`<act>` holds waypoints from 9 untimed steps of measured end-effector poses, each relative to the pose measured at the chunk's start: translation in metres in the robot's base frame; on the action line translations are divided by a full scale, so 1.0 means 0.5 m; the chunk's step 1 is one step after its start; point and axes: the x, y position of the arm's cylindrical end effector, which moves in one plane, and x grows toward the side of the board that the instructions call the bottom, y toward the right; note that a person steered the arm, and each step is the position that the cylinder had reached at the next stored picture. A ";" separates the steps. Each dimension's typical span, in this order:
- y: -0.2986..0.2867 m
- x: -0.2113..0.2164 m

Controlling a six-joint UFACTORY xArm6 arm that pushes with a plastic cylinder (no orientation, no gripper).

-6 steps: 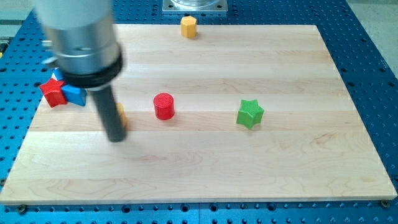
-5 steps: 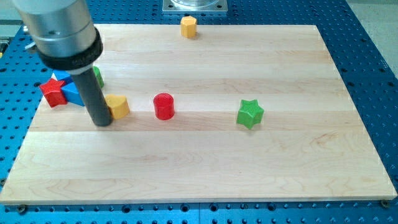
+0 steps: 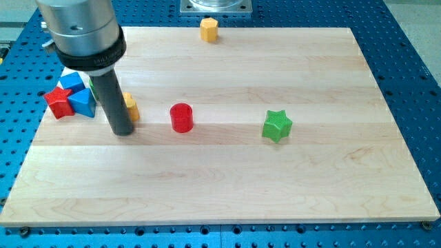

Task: Move the heart right to the triangle

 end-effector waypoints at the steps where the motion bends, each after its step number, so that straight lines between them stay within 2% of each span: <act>1: 0.185 0.033; 2: 0.219 -0.004; 3: 0.075 -0.091; 4: 0.062 -0.097; 5: 0.133 -0.098; 8: -0.038 -0.119; 9: 0.030 -0.081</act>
